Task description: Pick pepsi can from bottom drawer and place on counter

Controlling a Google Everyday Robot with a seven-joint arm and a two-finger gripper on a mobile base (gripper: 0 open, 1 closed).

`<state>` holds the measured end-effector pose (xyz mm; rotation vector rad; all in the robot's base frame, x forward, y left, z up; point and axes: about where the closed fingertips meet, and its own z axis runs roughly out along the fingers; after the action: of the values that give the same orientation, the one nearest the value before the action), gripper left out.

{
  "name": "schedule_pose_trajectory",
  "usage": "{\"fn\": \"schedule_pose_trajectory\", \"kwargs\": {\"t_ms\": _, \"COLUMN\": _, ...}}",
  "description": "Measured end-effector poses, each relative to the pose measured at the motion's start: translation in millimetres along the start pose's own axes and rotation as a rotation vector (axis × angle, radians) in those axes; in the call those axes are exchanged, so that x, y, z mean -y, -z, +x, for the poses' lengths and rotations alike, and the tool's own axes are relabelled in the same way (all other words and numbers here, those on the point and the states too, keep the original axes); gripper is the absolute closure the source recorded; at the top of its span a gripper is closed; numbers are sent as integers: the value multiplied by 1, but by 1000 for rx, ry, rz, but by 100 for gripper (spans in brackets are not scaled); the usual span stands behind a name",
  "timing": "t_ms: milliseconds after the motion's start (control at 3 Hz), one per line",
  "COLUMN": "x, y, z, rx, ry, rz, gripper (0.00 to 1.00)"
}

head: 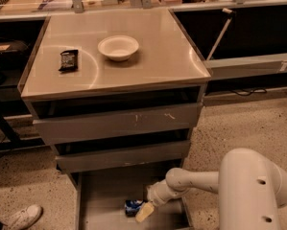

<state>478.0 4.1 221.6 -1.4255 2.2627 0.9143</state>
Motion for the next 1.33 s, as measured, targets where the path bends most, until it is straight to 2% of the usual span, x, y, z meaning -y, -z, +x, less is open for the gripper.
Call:
{"fn": "schedule_pose_trajectory", "kwargs": {"t_ms": 333, "x": 8, "y": -14, "z": 9, "rx": -2, "ry": -58, "rz": 6, "gripper": 0}}
{"fn": "schedule_pose_trajectory", "kwargs": {"t_ms": 667, "x": 5, "y": -18, "z": 10, "rx": -3, "ry": -50, "rz": -9, "gripper": 0}}
{"fn": "schedule_pose_trajectory", "kwargs": {"t_ms": 1000, "x": 2, "y": -33, "z": 8, "rx": 37, "ry": -16, "rz": -55, "gripper": 0}}
{"fn": "schedule_pose_trajectory", "kwargs": {"t_ms": 1333, "x": 17, "y": -48, "z": 1, "rx": 87, "ry": 42, "rz": -73, "gripper": 0}}
